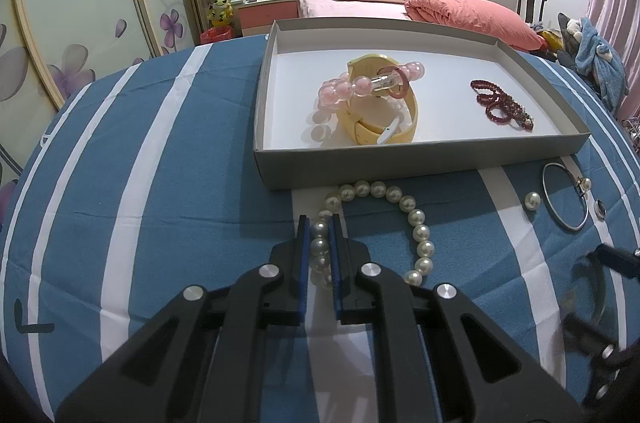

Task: Organize jewelry
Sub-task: 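Grasp the white pearl bracelet with the left tool while the right tool reaches the silver cuff bangle, then lift the pearl bracelet with the left tool while the right tool grasps the silver cuff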

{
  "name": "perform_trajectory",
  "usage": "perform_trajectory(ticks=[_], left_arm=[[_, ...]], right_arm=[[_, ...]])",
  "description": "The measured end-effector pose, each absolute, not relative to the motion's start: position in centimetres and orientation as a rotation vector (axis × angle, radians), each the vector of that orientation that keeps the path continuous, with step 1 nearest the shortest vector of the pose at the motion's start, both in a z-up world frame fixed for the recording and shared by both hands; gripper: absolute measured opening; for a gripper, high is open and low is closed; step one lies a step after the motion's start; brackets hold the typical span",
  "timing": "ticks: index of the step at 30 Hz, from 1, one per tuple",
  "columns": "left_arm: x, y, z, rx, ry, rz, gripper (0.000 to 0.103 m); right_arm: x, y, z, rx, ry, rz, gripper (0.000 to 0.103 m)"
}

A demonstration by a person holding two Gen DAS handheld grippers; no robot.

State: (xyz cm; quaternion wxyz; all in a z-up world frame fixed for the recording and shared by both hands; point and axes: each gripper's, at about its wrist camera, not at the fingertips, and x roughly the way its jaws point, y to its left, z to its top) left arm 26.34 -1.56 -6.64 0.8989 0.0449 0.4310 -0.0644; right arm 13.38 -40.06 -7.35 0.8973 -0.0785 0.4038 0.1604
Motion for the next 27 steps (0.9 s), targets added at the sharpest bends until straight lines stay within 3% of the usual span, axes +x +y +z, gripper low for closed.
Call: perform_trajectory(ticks=[10, 27], left_arm=[[25.6, -1.6, -6.3, 0.054, 0.876, -0.141, 0.01], [20.1, -1.7, 1.4, -0.067, 0.614, -0.272, 0.01]], right_arm=[[13.2, -42.2, -5.2, -0.057, 0.734, 0.296, 0.068], [12.0, -42.9, -1.8, 0.045, 0.527, 0.26, 0.068]])
